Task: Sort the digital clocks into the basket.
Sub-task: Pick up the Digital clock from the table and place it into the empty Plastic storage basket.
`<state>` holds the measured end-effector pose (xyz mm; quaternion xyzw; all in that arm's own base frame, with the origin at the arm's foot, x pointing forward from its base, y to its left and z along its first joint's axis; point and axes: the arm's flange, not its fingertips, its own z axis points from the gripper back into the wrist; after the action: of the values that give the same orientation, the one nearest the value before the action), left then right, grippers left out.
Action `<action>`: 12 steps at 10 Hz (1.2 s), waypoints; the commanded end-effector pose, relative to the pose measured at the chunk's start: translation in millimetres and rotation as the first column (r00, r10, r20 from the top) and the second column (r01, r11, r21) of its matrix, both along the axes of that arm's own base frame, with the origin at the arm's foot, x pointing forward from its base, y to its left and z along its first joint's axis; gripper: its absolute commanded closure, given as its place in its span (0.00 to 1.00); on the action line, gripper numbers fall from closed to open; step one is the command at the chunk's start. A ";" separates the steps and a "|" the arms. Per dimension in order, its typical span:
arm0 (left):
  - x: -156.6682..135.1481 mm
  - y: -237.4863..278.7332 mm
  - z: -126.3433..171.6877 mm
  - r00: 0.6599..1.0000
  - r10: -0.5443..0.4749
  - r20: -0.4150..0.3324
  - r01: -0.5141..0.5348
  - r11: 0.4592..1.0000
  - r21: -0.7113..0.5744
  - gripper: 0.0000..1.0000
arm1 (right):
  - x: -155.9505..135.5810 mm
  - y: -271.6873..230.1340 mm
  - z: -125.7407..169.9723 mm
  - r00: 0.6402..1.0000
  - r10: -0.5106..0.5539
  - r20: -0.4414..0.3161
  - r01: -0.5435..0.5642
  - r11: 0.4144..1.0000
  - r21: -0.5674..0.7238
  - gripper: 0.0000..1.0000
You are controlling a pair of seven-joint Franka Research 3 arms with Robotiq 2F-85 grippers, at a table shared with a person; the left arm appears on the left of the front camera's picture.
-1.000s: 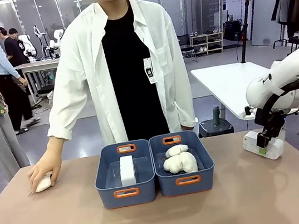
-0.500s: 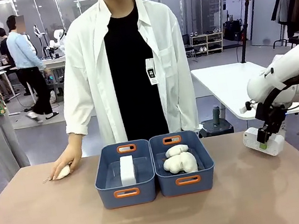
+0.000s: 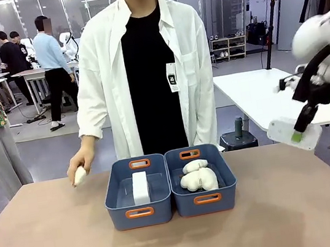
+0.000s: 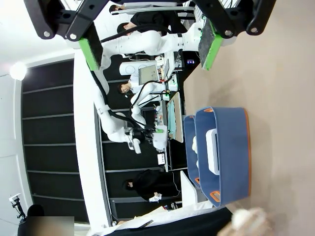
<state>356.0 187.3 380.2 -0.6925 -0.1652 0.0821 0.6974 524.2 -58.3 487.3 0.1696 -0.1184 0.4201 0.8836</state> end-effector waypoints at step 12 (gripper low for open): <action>-3.5 1.5 0.8 1.000 -0.008 0.009 0.008 1.000 0.005 0.00 | -214.1 -149.6 -7.2 0.942 -0.191 0.276 -0.017 0.793 0.609 1.00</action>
<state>356.2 186.9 380.2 -0.6926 -0.1647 0.0817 0.6975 294.1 -214.5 483.7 0.3534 -0.3885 0.3330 0.7831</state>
